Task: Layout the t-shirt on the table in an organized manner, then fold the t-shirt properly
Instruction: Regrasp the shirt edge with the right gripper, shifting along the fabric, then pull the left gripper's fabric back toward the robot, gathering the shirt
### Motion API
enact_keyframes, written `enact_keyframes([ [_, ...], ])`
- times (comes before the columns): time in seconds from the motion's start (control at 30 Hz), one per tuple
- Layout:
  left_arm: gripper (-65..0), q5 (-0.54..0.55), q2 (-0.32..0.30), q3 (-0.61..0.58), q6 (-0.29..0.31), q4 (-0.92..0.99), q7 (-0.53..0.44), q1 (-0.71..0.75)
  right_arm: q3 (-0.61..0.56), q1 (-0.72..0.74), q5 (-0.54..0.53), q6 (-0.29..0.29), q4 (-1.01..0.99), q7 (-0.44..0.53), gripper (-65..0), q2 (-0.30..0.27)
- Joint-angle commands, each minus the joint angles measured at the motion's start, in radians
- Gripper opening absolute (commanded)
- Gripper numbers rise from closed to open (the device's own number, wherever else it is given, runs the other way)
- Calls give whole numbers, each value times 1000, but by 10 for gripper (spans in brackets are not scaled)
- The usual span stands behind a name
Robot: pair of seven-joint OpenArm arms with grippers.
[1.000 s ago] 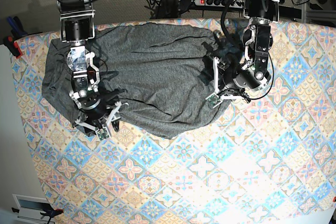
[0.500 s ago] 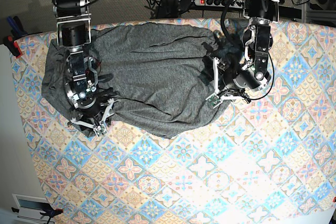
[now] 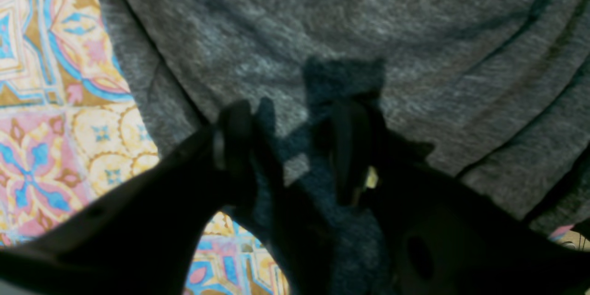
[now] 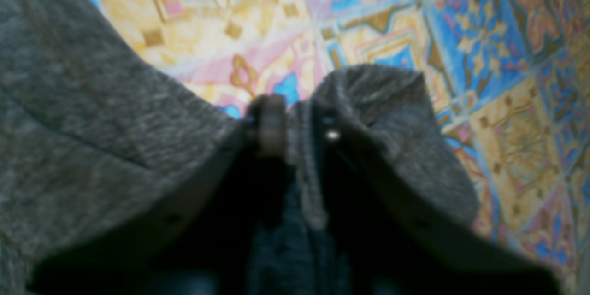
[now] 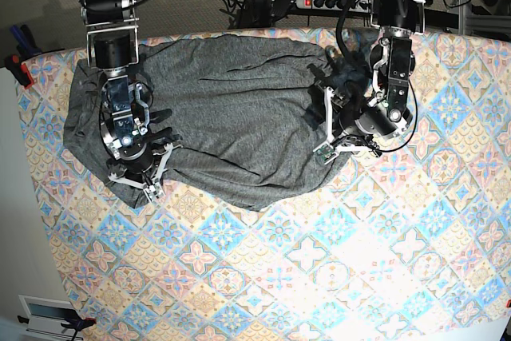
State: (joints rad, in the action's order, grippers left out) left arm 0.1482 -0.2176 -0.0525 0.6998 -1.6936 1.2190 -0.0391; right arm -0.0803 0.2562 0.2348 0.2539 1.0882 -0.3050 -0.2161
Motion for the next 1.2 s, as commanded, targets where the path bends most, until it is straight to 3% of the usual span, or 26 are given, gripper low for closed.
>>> enact_keyframes([
  [0.0,-370,6,-6,4,-2,-15,-11,-15,15,27,2,-8,0,0,-627,-10],
  [0.03,-370,6,-6,4,-2,-15,-11,-15,40,28,2,-8,-12,2,-650,-7],
  [0.3,-370,6,-1,3,-2,-15,-12,-15,210,82,5,-8,4,43,-650,-6],
  [0.6,-370,6,-1,3,-2,-13,-14,-15,172,101,7,-8,203,40,-650,-4],
  [0.93,-370,9,-1,19,-2,-53,-15,-25,138,99,7,-8,234,46,-650,-4],
  [1.07,-371,6,39,125,-2,-70,-17,-86,139,41,5,-8,251,51,-650,-4],
  [1.17,-371,6,76,187,-2,20,-17,-161,172,2,4,-9,297,51,-650,-1],
])
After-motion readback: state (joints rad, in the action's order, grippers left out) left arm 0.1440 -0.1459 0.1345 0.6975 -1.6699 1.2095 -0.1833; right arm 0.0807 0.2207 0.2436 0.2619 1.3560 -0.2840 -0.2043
